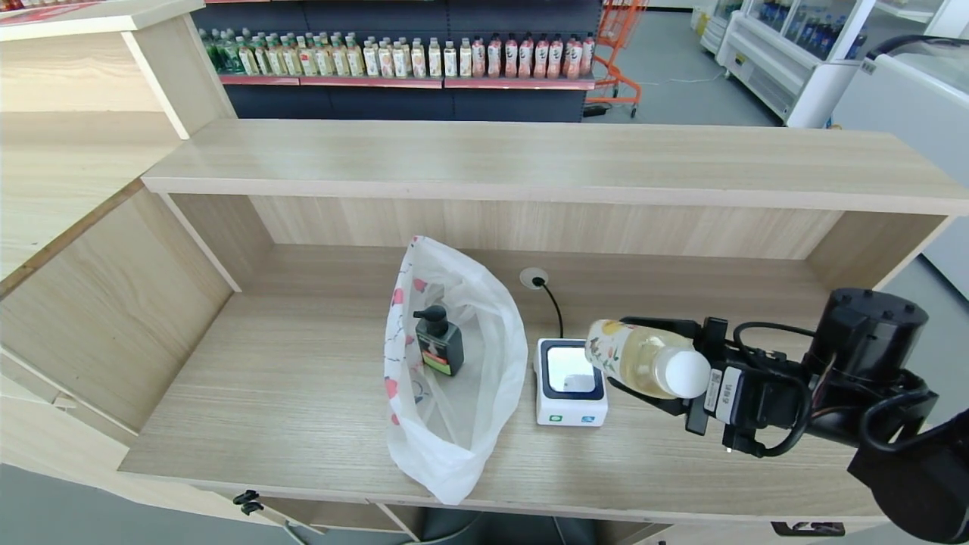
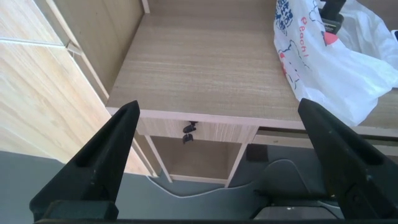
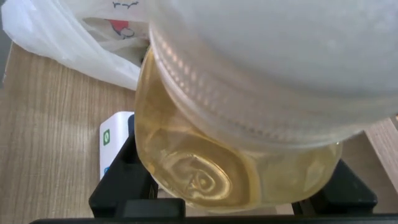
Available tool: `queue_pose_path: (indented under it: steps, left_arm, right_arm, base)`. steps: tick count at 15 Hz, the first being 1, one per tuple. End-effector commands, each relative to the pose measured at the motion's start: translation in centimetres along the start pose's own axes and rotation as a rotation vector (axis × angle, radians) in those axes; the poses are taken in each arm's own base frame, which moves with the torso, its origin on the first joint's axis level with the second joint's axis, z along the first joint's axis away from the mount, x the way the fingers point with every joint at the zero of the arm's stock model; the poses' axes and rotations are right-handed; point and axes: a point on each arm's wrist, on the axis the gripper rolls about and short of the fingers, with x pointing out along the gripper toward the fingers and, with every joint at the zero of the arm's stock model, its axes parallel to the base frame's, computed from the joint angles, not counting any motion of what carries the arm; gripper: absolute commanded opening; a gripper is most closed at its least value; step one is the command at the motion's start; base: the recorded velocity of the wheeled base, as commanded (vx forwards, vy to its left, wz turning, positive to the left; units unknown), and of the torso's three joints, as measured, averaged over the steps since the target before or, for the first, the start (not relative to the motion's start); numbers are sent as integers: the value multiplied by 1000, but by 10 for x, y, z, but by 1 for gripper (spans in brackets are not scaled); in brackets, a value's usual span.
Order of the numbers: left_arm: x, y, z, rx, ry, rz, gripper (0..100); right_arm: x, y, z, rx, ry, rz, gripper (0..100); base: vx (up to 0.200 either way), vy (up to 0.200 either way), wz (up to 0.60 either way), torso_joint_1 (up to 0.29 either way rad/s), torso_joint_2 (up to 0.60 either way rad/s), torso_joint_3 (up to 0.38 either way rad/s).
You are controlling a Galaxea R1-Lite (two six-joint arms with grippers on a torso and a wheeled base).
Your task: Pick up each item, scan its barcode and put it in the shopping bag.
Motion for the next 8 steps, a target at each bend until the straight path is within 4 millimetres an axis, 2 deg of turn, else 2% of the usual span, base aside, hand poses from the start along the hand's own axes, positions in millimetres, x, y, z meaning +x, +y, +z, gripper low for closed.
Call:
queue_pose_path:
  steps: [1,8]
  left_arm:
    - [0,0,0,0,0,0,100]
    - [0,0,0,0,0,0,100]
  right_arm:
    - [4,7,-13,15,3,24,0]
    - [8,12,-25,0,-30,27,0]
  base:
    - [0,0,0,0,0,0]
    - [0,0,0,0,0,0]
